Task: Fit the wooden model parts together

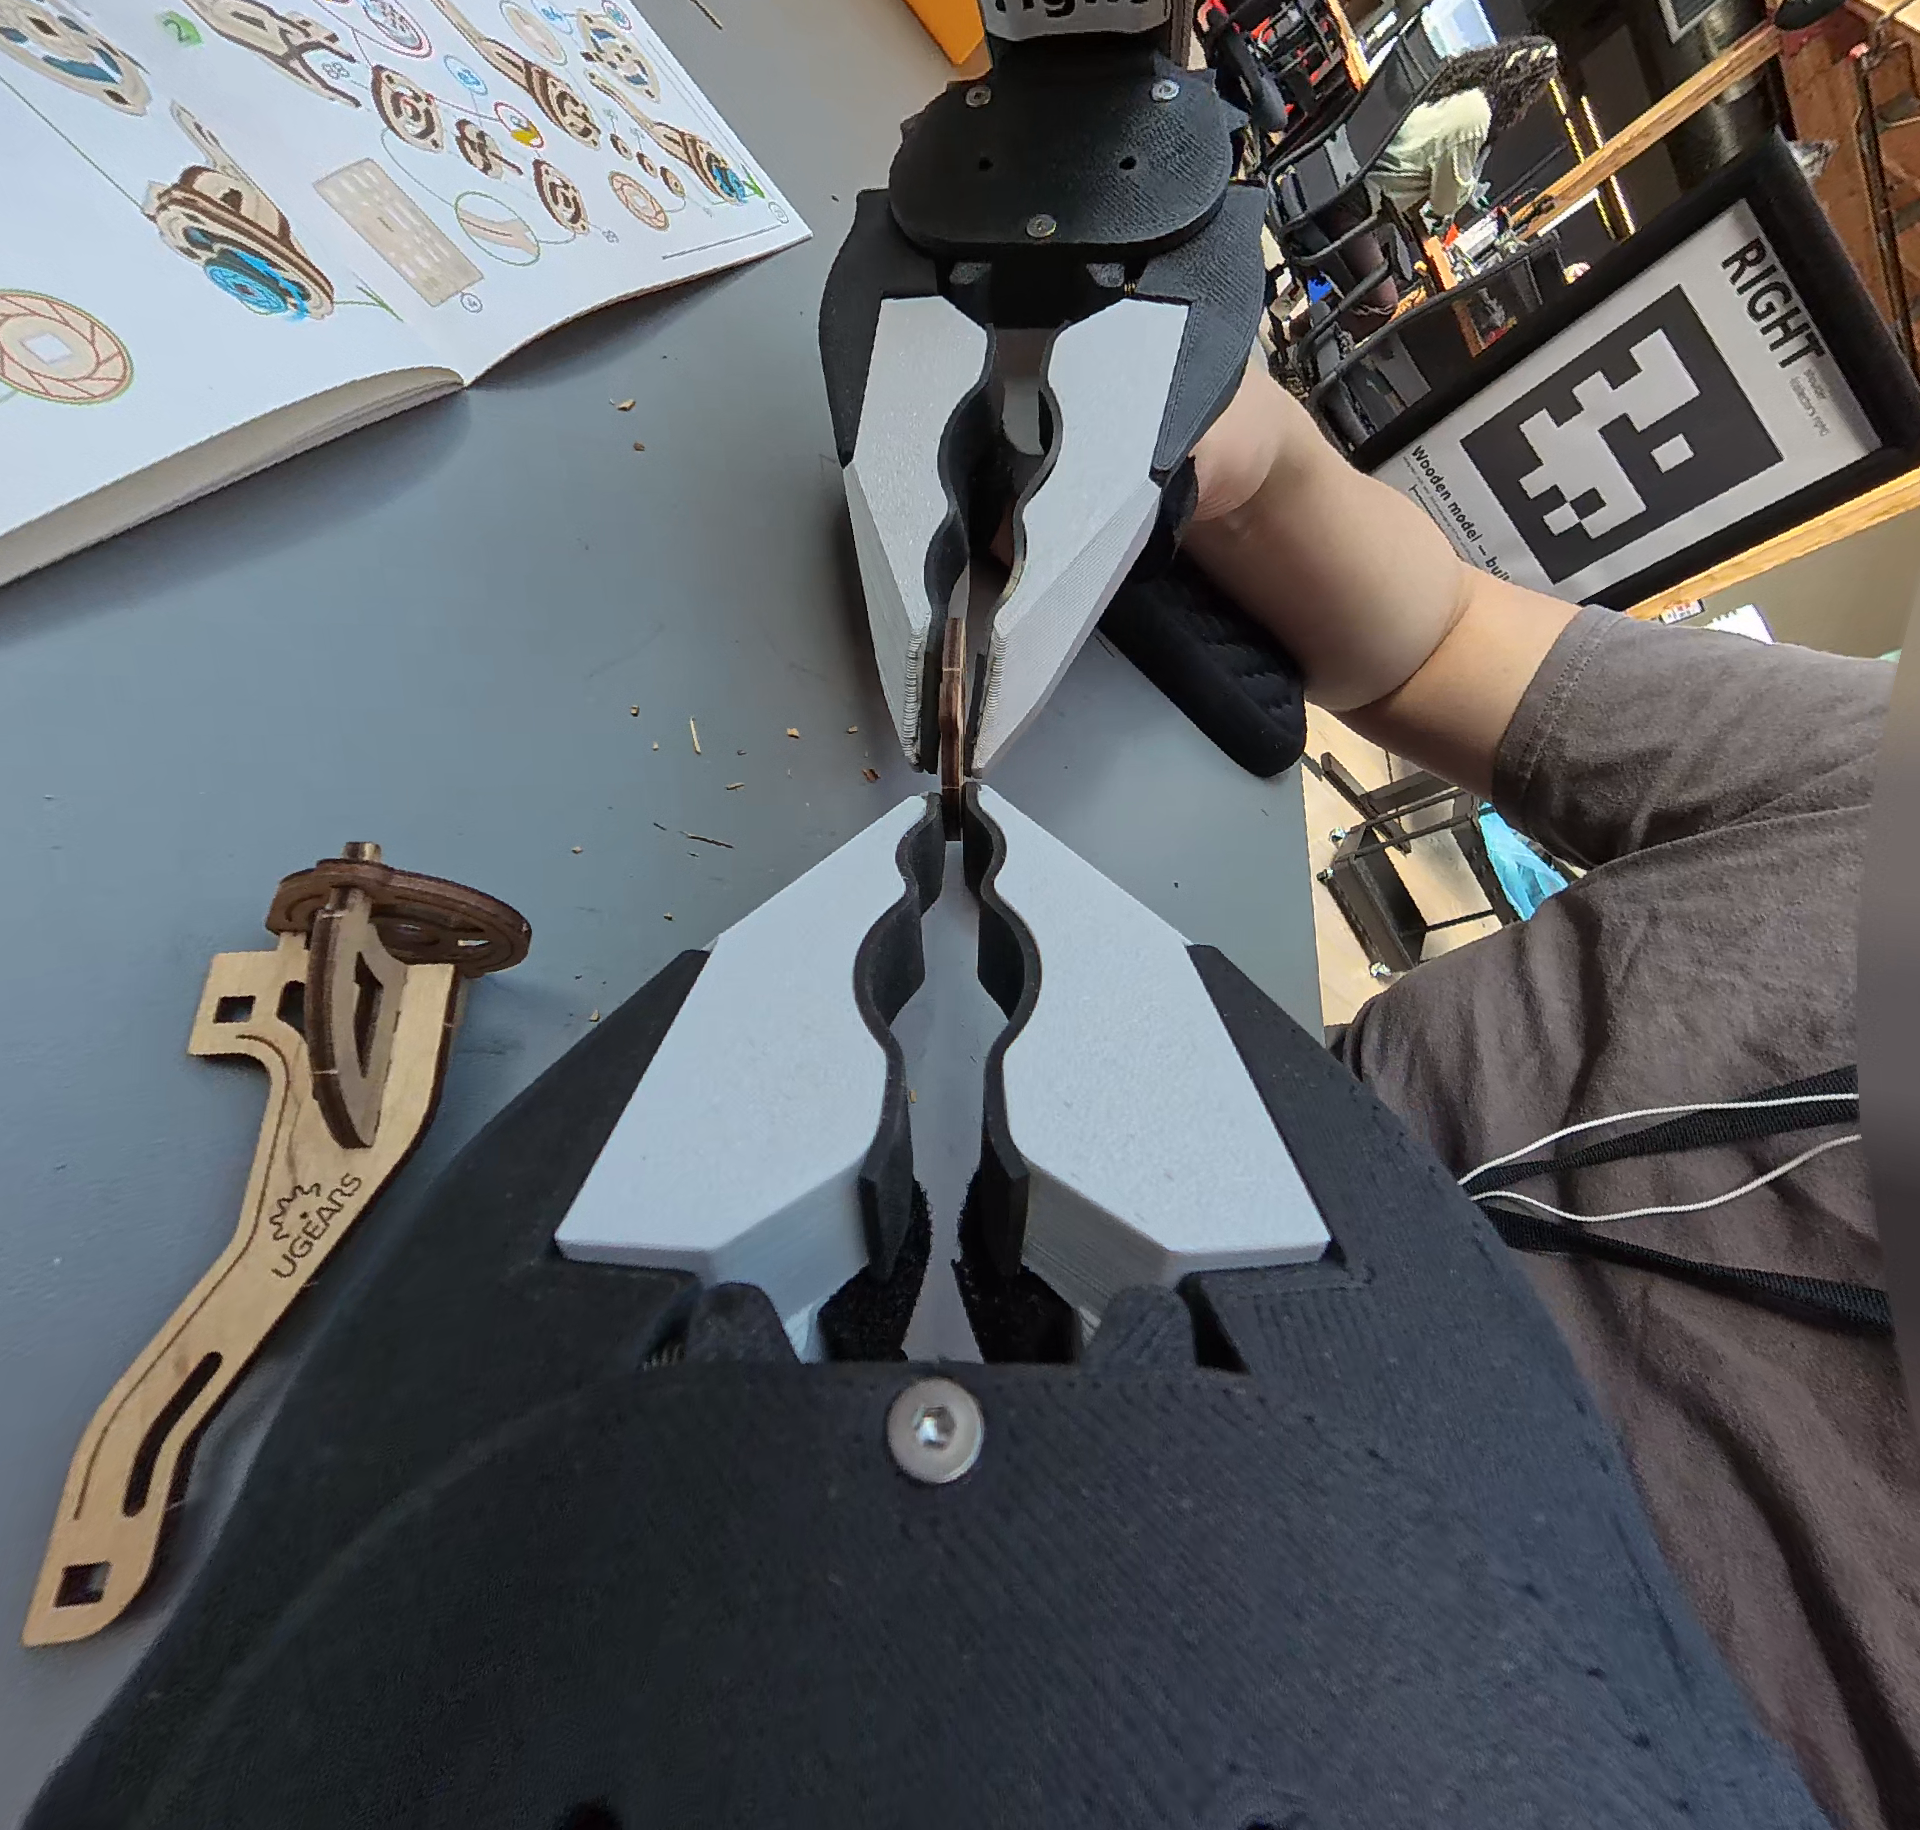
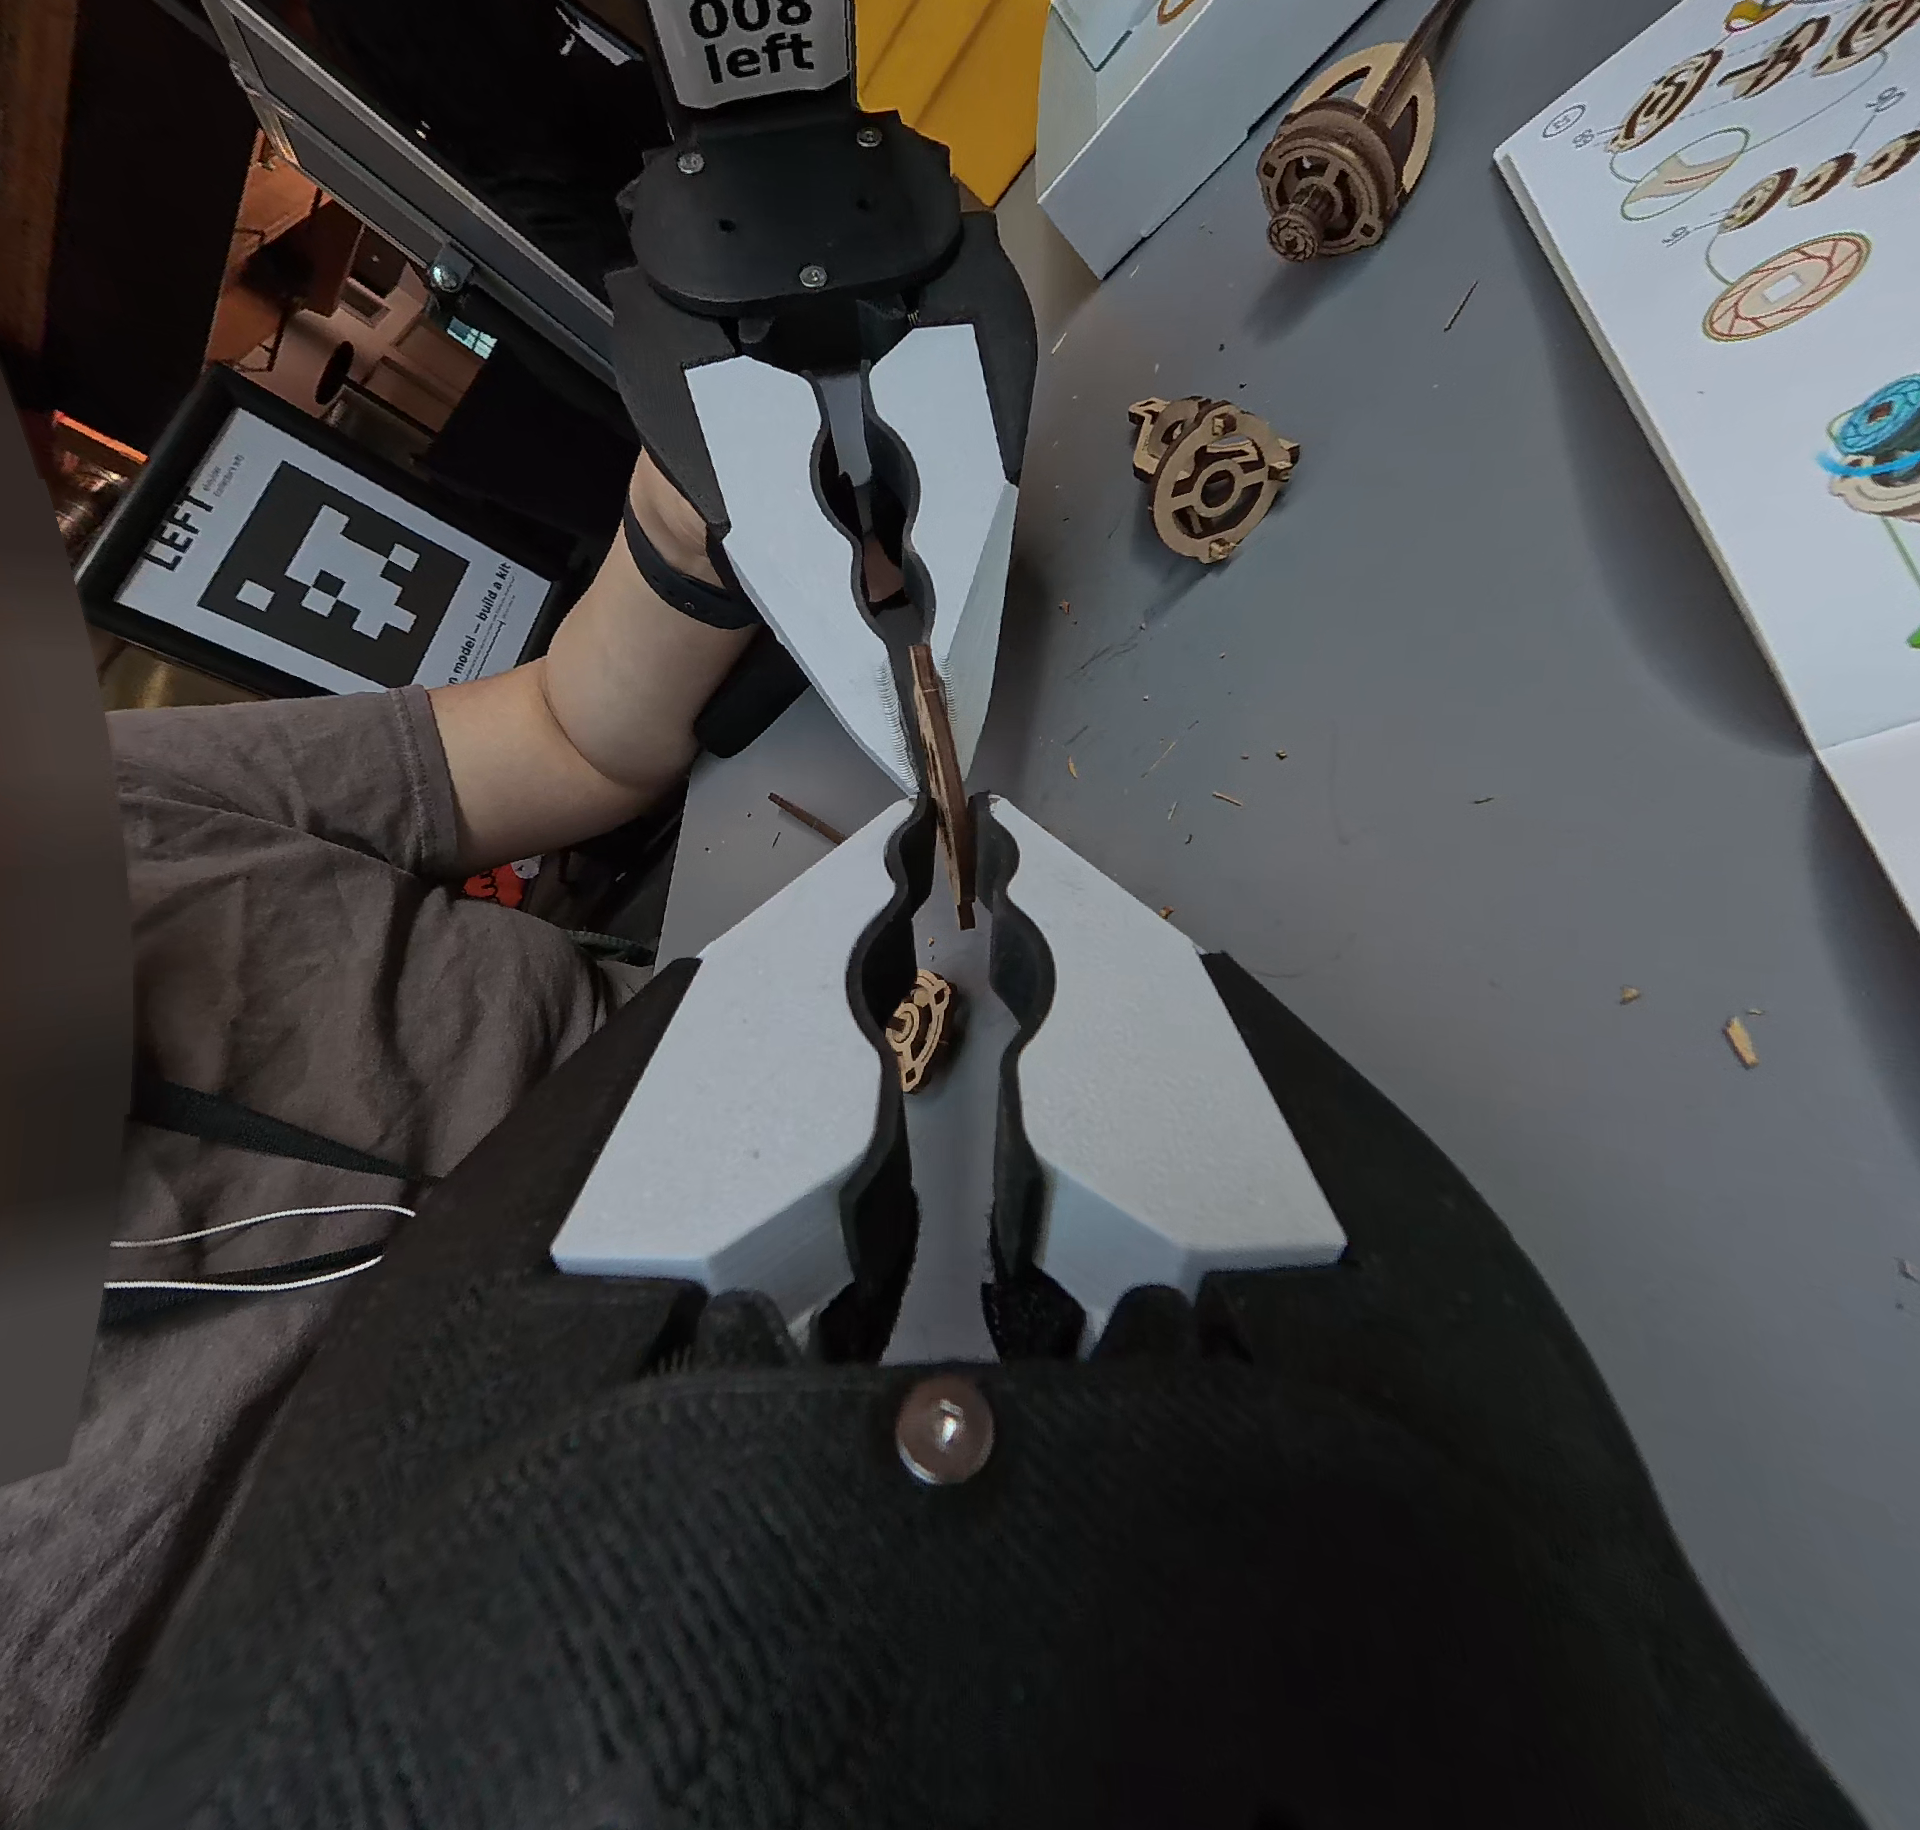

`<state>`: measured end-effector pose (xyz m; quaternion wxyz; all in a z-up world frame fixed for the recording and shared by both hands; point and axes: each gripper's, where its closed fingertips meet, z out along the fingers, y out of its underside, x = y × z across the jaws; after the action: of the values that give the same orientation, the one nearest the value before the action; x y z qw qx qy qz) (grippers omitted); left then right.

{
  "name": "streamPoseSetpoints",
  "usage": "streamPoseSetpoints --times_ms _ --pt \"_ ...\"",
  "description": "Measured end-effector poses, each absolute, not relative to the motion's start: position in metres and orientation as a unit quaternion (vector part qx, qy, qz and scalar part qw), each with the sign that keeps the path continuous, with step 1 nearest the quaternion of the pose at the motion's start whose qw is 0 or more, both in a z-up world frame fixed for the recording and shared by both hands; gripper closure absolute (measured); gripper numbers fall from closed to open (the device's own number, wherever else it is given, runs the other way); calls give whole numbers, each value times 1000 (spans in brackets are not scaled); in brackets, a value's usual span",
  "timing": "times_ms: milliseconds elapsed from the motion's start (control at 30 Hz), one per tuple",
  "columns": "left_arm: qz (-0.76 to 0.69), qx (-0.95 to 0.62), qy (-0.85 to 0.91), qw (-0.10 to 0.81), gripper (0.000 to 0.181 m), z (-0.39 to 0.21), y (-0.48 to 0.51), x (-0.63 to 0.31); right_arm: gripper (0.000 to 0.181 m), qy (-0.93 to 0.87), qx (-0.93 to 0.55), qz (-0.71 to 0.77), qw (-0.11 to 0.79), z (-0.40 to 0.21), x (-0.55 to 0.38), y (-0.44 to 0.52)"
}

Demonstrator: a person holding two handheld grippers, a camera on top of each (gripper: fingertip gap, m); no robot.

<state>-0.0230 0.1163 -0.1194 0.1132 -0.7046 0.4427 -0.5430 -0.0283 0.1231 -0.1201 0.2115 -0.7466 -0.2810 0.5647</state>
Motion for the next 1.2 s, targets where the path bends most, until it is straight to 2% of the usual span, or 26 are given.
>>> streamPoseSetpoints --times_ms 1200 --pt "-541 -727 414 87 180 -133 116 -22 178 -284 -771 539 187 -134 -27 122"
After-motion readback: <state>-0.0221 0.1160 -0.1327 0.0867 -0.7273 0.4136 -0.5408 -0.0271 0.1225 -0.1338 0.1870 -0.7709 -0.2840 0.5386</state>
